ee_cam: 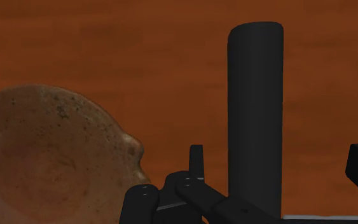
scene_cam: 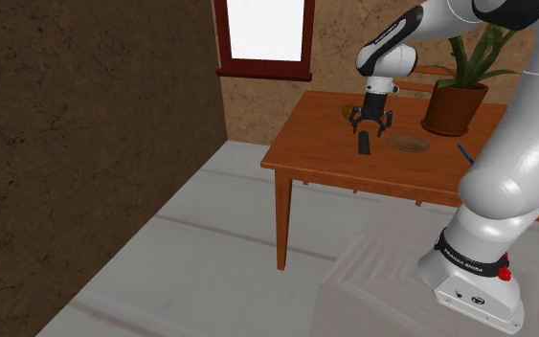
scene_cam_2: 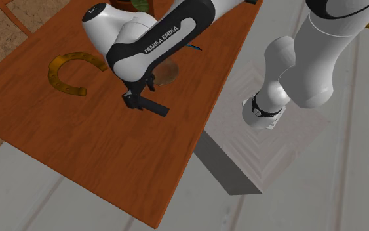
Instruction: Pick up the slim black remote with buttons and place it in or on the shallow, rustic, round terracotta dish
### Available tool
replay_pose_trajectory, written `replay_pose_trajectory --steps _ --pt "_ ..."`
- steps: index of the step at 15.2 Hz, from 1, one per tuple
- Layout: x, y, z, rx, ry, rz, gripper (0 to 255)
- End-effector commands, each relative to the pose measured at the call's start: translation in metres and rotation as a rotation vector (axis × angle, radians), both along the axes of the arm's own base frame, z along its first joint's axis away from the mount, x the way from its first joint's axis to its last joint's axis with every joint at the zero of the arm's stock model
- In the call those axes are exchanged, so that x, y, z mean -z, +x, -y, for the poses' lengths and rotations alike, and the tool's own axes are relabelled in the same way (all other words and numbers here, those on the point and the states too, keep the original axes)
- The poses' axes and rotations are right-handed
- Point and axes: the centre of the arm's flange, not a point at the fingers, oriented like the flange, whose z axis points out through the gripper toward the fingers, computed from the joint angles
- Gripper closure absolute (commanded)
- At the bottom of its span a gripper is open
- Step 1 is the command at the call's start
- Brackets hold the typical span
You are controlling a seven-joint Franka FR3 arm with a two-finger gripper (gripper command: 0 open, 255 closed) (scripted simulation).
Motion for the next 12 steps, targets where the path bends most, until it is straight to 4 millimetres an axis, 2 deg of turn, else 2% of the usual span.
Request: replay_pose_trajectory --steps 1,6,12 --pt "0.011 -0.001 0.001 0.009 0.0 -0.001 0" --pt "0.035 -0.002 -0.004 0.009 0.0 -0.001 0" --pt "0.035 -0.002 -0.004 0.009 0.0 -0.001 0"
